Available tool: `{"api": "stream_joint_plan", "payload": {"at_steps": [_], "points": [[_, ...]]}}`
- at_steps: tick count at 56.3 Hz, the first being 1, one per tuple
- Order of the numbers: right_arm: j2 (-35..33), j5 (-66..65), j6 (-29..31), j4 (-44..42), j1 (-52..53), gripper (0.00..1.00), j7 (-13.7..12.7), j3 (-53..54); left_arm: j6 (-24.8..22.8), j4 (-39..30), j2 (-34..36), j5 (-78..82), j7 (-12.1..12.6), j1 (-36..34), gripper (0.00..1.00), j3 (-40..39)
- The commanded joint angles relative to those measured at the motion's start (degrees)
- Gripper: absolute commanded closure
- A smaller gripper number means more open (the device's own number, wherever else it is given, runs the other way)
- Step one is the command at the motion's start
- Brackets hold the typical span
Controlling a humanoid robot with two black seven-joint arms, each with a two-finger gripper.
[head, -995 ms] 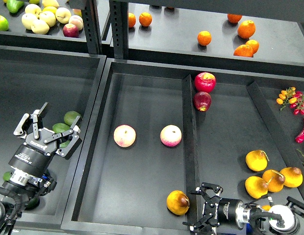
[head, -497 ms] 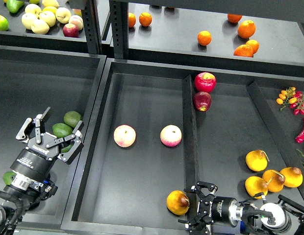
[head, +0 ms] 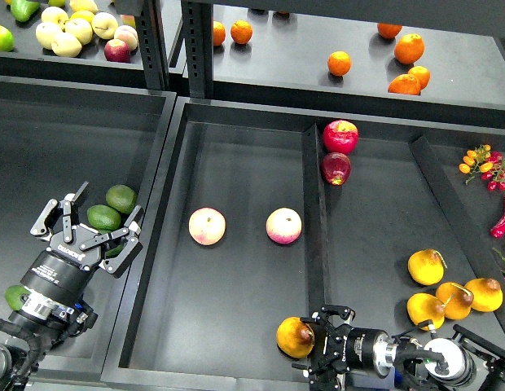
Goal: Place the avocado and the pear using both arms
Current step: 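Lower the right gripper around the pear and close it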
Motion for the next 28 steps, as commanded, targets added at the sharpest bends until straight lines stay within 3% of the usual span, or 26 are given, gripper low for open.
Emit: {"api": "stream_joint_plan", "payload": {"at_steps": [1,19,28], "points": [[0.07,0.00,-0.33,-0.07,-0.10,0.41,0.00,0.17,0.00,0.00,0.00,0.00,0.00,0.00,0.01,0.00],[0.07,0.00,-0.59,-0.07,-0.19,0.66,0.00,0.70,0.00,0.00,0.00,0.35,0.00,0.88,0.01,0.00],[0.33,0.00,-0.59,-0.07,-0.36,0.73,0.00,1.66,0.00,0.00,0.00,0.35,0.00,0.96,0.01,0.00]]}}
